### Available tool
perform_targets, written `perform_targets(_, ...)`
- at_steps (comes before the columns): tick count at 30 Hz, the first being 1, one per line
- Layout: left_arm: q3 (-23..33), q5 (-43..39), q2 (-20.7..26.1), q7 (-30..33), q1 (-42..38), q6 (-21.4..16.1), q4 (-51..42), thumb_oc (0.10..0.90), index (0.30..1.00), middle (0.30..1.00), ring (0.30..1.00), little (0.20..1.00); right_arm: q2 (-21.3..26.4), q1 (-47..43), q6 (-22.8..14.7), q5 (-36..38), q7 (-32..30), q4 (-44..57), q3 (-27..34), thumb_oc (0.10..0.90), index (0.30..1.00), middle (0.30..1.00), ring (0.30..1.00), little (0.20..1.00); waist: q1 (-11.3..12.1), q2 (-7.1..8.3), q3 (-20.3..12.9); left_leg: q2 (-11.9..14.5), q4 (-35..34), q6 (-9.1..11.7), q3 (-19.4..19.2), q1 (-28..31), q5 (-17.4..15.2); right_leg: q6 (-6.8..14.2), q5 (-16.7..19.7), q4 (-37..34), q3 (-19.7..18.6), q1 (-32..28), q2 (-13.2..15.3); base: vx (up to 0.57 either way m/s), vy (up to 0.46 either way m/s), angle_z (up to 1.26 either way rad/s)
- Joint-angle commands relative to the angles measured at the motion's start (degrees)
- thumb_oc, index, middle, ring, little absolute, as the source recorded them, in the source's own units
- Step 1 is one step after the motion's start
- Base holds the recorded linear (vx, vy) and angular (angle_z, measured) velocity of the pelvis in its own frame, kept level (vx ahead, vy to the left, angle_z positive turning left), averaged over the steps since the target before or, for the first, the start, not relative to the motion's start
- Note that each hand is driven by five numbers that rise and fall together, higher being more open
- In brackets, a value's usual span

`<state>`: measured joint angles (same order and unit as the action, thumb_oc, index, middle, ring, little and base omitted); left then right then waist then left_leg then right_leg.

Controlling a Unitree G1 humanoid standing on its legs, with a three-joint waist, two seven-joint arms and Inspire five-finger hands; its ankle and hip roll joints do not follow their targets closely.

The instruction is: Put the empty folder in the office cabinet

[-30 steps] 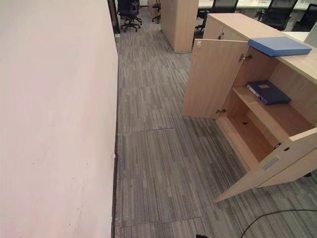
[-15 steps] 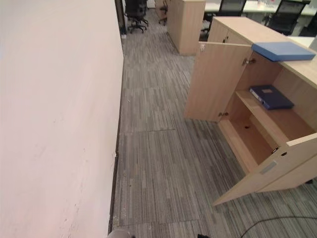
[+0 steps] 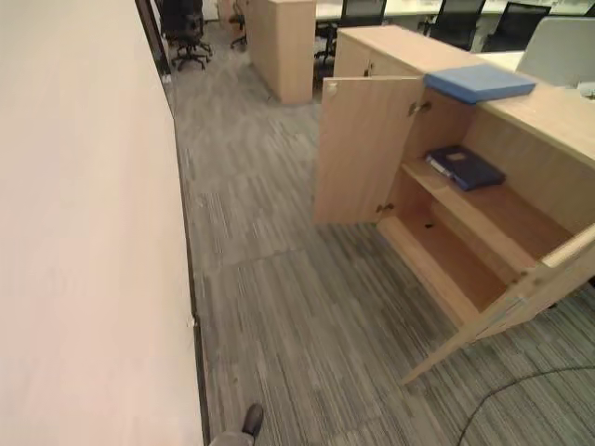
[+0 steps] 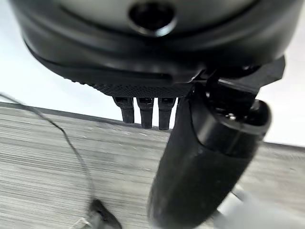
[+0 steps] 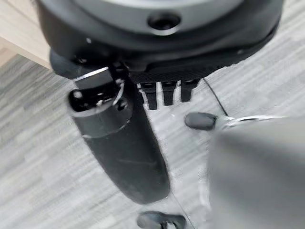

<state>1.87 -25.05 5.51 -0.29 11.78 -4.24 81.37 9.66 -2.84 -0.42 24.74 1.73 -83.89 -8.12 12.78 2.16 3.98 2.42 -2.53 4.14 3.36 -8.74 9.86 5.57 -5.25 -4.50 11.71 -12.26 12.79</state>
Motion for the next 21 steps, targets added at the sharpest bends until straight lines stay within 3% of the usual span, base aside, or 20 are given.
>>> perform_targets(1,-1.8,1.3,3.7,2.6,-3.2,-2.8,0.1,0.800,0.900,0.900,0.900,0.900,3.2,-3.8,-0.9,-1.1,0.7,0.7,2.3,0.800,0.900,0.900,0.900,0.900,1.9,-2.61,-0.7,3.0,-2.5,1.3,1.8,-2.7,0.4,1.8,-1.5,1.2,0.2,-0.8,-3.1,0.18,0.246,0.00)
perform_targets(5,-1.6,1.8,4.7,3.0,-3.6,-3.0,0.0,0.800,0.900,0.900,0.900,0.900,2.5,-4.0,-1.0,-1.6,0.7,0.6,2.1,0.800,0.900,0.900,0.900,0.900,2.2,-1.50,-1.4,0.7,-2.5,-0.3,1.3,-1.7,-1.4,3.9,-0.2,2.4,0.2,0.5,-0.1,0.12,0.172,0.05)
perform_targets(6,-1.8,2.0,5.0,3.0,-3.8,-3.1,-0.3,0.800,0.900,0.900,0.900,0.900,2.2,-4.3,-0.9,-1.7,1.0,0.6,1.9,0.800,0.900,0.900,0.900,0.900,2.5,-1.08,-1.8,-0.8,-2.5,-1.6,1.0,-0.9,-2.5,5.0,1.3,3.7,0.3,1.4,2.0,0.15,0.255,-0.22)
perform_targets(11,-1.7,2.5,5.3,2.6,-3.5,-2.9,0.2,0.800,0.900,0.900,0.900,0.900,1.7,-4.3,-0.9,-1.4,1.2,1.3,2.3,0.800,0.900,0.900,0.900,0.900,2.9,0.32,-2.9,-4.3,-2.5,-3.3,0.5,-0.4,-4.2,7.5,5.8,5.6,1.5,2.4,6.7,0.12,0.211,-0.03)
perform_targets(12,-1.7,2.8,5.2,2.6,-3.4,-2.8,0.5,0.800,0.900,0.900,0.900,0.900,1.6,-4.3,-0.9,-2.2,1.3,1.6,2.2,0.800,0.900,0.900,0.900,0.900,3.4,0.52,-3.2,-6.8,-2.5,-4.6,0.0,0.1,-5.2,8.7,10.6,11.3,2.7,4.5,10.8,0.12,0.301,0.12)
perform_targets(15,-1.8,3.3,5.5,2.4,-3.0,-2.0,0.6,0.800,0.900,0.900,0.900,0.900,1.8,-4.0,-0.8,-2.6,1.1,2.3,2.0,0.800,0.900,0.900,0.900,0.900,3.6,-0.20,-2.2,-9.6,-2.5,-6.9,0.1,3.4,-7.1,6.6,19.1,22.2,5.6,7.9,16.8,0.17,0.331,0.01)
perform_targets(17,-1.7,3.7,5.8,2.2,-2.5,-1.4,0.8,0.800,0.900,0.900,0.900,0.900,1.6,-3.5,-0.8,-3.0,0.9,2.9,1.5,0.800,0.900,0.900,0.900,0.900,3.5,-0.19,-1.2,-10.5,-2.5,-7.5,-0.2,6.4,-9.7,6.7,21.4,26.2,9.2,8.5,19.9,0.20,0.184,0.14)
perform_targets(18,-1.7,3.7,5.9,2.2,-2.4,-1.3,0.8,0.800,0.900,0.900,0.900,0.900,1.5,-3.4,-0.8,-3.0,0.9,3.0,1.4,0.800,0.900,0.900,0.900,0.900,3.4,-0.06,-0.7,-10.8,-2.5,-7.5,0.0,7.0,-10.1,7.1,21.0,26.7,9.0,8.1,20.3,0.14,0.094,0.07)
perform_targets(19,-1.6,4.0,6.0,2.1,-2.4,-1.3,0.6,0.800,0.900,0.900,0.900,0.900,1.6,-3.4,-0.8,-2.6,0.8,3.5,1.3,0.800,0.900,0.900,0.900,0.900,2.7,-1.01,0.6,-10.0,-2.5,-8.0,-0.2,8.5,-10.7,5.9,18.0,28.4,10.3,11.4,18.2,0.10,0.037,-0.03)
perform_targets(20,-1.6,4.0,6.0,2.1,-2.4,-1.3,0.6,0.800,0.900,0.900,0.900,0.900,1.7,-3.4,-0.8,-2.6,0.8,3.6,1.3,0.800,0.900,0.900,0.900,0.900,2.7,-1.09,0.6,-9.9,-2.5,-7.9,-0.2,8.6,-10.7,5.7,17.8,28.6,10.3,11.5,18.1,0.13,0.058,-0.05)
perform_targets(21,-1.7,3.8,5.9,2.1,-2.3,-1.4,0.6,0.800,0.900,0.900,0.900,0.900,1.7,-3.7,-0.8,-2.1,0.8,3.7,1.4,0.800,0.900,0.900,0.900,0.900,2.1,-2.06,1.5,-9.3,-2.5,-8.1,0.0,9.3,-10.4,5.0,15.3,30.0,10.0,14.8,15.7,0.06,0.073,0.12)
